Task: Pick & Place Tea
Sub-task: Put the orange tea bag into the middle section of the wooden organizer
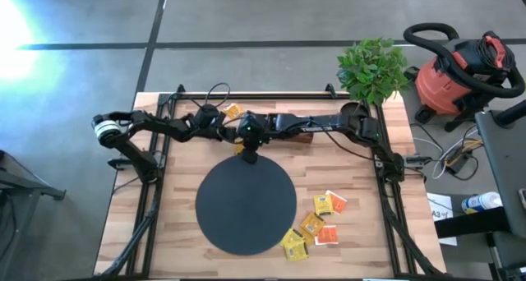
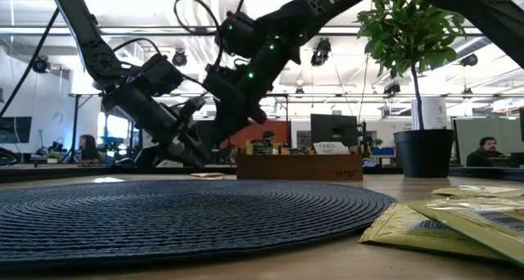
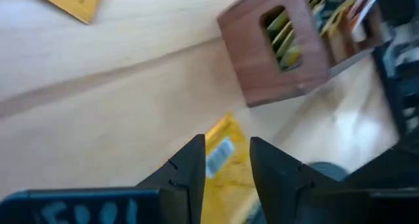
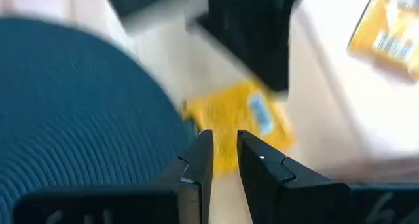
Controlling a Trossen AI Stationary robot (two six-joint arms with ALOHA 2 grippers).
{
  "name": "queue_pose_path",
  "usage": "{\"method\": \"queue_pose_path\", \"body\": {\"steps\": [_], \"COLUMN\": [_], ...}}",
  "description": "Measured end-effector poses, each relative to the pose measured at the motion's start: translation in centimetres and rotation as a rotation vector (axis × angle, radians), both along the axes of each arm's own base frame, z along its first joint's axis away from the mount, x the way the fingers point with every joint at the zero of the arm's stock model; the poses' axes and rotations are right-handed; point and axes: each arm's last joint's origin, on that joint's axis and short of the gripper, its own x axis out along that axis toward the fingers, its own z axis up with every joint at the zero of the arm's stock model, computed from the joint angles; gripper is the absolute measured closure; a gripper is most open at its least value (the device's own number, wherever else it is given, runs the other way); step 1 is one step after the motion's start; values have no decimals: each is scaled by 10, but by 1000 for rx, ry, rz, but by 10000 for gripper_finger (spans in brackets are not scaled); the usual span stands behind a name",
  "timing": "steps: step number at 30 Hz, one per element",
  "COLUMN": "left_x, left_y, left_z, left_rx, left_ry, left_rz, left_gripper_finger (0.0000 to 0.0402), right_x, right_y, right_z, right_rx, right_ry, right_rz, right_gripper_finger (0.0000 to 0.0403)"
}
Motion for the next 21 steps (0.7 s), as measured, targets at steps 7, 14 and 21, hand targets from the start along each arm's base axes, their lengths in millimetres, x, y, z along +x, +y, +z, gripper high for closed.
{"method": "queue_pose_path", "body": {"steps": [7,14,21], "left_x": [-1,-2,-2], "left_y": [0,-2,-5], "left_z": [-2,-5,-5], "left_rx": [99,83,64], "left_ry": [56,84,85], "left_rz": [-31,-50,-55], "left_gripper_finger": [287,287,287], "right_x": [2,5,8], "right_y": [21,29,49], "right_z": [-20,-38,-50], "right_rx": [63,64,176], "right_ry": [75,110,134], "right_rz": [-15,-11,35], "right_gripper_finger": [335,335,335]}}
